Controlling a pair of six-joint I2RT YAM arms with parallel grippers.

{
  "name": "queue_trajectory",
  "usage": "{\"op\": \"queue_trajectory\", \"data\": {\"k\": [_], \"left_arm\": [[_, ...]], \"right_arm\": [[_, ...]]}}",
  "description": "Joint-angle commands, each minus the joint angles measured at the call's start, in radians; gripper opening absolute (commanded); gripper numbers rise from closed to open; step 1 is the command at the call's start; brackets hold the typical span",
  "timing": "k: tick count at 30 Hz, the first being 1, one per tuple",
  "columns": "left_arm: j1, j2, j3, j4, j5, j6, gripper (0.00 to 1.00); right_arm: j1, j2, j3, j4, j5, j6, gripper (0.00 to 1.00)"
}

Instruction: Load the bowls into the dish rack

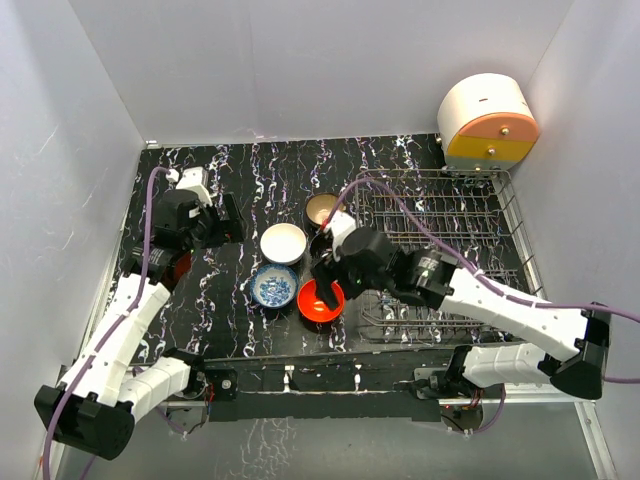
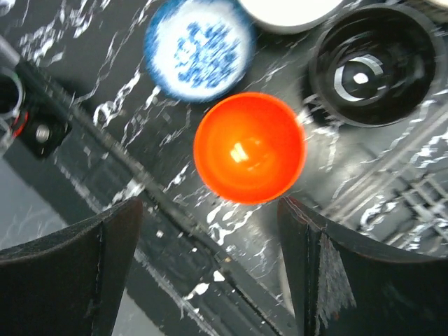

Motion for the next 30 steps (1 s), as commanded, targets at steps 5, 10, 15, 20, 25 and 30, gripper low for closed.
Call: {"op": "queue_trajectory", "data": {"k": [5, 10, 15, 20, 25, 30], "left_arm": [[-0.004, -0.072, 0.033, -0.055, -0.049, -0.009, 0.97], [-0.004, -0.086, 0.032, -0.086, -0.069, -0.003, 0.97], [-0.004, -0.114, 0.026, -0.098, -0.081, -0.002, 0.97], [-0.004, -0.115, 0.023, -0.11, -0.085, 0.01, 0.97], [-0.004, -0.118, 0.011, -0.112, -0.097, 0.014, 0.97], [-0.004, -0.125, -0.008, -0.104, -0.104, 0.016, 0.97]], "right_arm": [[0.178, 0.12, -0.054, 0.108, 0.006, 0.049, 0.78], [0.186, 0.229, -0.06, 0.163, 0.022, 0.034, 0.77], [0.186, 0.339, -0.033, 0.197, 0.102, -0.019, 0.72], [0.186, 0.424, -0.017, 0.227, 0.115, -0.059, 0.69], [0.186, 0.47, -0.036, 0.275, 0.147, -0.076, 0.6], [0.186, 0.498, -0.045, 0.306, 0.163, -0.097, 0.48]]}}
